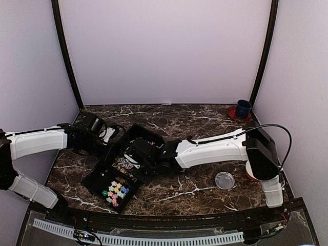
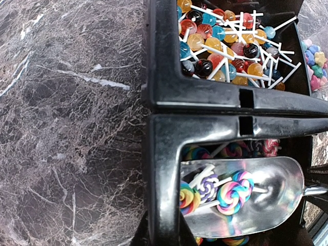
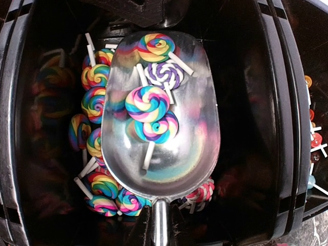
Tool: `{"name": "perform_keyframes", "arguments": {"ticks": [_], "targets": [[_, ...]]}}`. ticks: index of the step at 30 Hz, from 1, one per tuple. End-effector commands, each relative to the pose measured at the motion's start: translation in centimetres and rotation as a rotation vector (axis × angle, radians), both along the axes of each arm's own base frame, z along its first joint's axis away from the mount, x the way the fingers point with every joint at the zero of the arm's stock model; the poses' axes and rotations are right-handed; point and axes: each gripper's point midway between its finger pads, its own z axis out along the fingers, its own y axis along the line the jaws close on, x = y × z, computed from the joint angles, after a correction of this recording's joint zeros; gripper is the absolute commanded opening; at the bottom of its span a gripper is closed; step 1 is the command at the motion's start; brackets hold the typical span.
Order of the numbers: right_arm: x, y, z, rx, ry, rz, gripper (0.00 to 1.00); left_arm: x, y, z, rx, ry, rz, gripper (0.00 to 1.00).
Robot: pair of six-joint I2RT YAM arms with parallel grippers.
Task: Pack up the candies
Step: Scoop the fake candies from the storage box.
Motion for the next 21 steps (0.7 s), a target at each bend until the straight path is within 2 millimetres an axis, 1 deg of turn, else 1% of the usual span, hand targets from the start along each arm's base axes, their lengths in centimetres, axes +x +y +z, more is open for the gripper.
{"name": "perform_keyframes", "arguments": {"ticks": [1, 6, 10, 15, 21], "targets": [[0.8, 0.0, 0.4, -0.005, 0.003, -0.036, 0.0, 1.5, -3.2, 4.7, -0.174, -0.093, -0.04, 0.0], [0.7, 0.5, 2.2, 0.031, 0.003, -0.034, 0.0, 1.5, -3.2, 4.4, -0.159, -0.084, -0.039, 0.0], [0.8, 1.0, 2.8, 0.026, 0.002, -0.024, 0.0, 1.5, -2.9, 3.9, -0.137, -0.072, -0.031, 0.0], [0.9, 1.0, 3.0, -0.007, -0.01, -0.028, 0.0, 1.5, -2.8, 3.8, -0.123, -0.075, -0.027, 0.0], [-0.5, -0.5, 2.6, 0.006, -0.022, 0.0, 0.0, 1.6, -2.5, 3.8, -0.112, -0.08, -0.015, 0.0]]}}
